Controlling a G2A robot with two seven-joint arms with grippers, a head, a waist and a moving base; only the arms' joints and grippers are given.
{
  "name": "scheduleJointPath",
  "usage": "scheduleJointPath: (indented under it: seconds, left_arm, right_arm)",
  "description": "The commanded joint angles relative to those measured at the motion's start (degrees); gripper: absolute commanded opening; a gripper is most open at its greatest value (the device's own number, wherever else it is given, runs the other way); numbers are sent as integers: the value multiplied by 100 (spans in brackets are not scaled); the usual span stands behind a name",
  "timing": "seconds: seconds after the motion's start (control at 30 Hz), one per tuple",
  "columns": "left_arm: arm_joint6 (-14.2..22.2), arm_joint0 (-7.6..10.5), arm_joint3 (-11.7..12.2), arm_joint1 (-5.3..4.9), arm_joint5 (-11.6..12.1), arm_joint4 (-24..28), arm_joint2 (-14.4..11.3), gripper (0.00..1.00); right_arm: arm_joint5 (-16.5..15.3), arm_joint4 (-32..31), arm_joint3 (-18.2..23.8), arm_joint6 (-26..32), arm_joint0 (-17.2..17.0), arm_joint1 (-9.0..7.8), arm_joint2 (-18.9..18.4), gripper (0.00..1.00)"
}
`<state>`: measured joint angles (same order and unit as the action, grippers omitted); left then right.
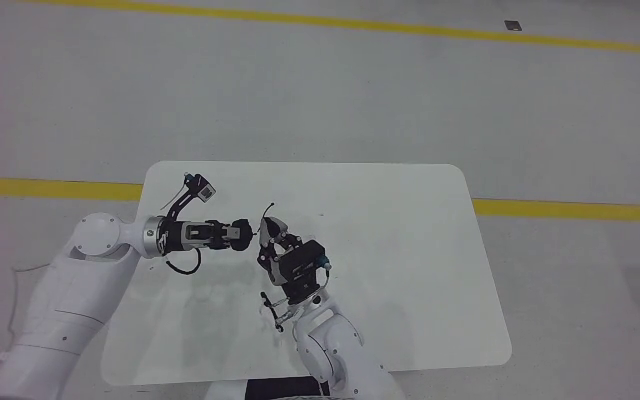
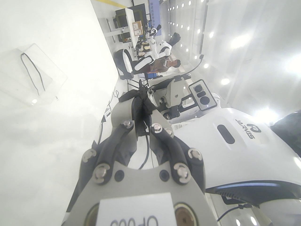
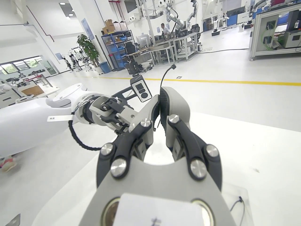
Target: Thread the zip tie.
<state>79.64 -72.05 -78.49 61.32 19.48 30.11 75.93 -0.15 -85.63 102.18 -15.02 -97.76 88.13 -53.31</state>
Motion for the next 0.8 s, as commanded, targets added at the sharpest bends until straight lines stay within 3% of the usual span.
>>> scheduleJointPath:
  seconds: [0.0, 0.77]
  left_arm:
    - [0, 0, 0, 0, 0, 0, 0, 0]
    - [0, 0, 0, 0, 0, 0, 0, 0]
  right_arm:
    - [8, 6, -2, -9, 9, -8, 12, 0]
    - [133, 123, -20, -73, 92, -96, 121, 0]
